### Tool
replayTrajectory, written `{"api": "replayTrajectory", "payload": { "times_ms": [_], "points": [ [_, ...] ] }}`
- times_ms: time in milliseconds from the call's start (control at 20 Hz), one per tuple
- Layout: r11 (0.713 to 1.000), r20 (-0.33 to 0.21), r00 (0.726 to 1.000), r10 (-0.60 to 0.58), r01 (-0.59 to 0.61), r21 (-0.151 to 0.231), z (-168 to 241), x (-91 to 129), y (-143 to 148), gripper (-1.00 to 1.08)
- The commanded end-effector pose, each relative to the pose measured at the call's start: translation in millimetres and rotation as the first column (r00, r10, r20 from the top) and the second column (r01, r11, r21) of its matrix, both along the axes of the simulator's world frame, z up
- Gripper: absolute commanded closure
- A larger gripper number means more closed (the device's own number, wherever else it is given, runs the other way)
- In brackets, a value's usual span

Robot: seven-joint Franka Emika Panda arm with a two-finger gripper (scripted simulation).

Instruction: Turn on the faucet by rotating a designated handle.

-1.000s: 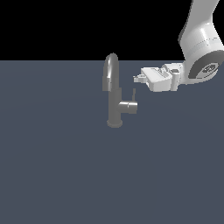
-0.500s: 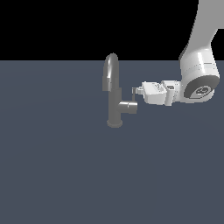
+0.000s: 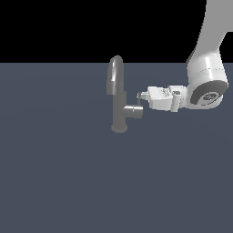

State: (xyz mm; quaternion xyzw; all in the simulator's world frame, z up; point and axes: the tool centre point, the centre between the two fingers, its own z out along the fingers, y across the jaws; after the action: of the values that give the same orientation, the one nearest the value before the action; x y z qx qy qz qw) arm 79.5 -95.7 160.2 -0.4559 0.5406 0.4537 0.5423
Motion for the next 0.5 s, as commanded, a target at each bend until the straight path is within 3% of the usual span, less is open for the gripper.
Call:
{"api": "replayTrajectory", "payload": {
  "times_ms": [0, 450],
  "points": [
    [1.0, 0.0, 1.0, 0.0, 0.0, 0.0, 1.2, -4.7, 0.7, 1.08],
    [1.0, 0.0, 1.0, 0.0, 0.0, 0.0, 5.9, -27.2, 4.9, 1.08]
  ]
}}
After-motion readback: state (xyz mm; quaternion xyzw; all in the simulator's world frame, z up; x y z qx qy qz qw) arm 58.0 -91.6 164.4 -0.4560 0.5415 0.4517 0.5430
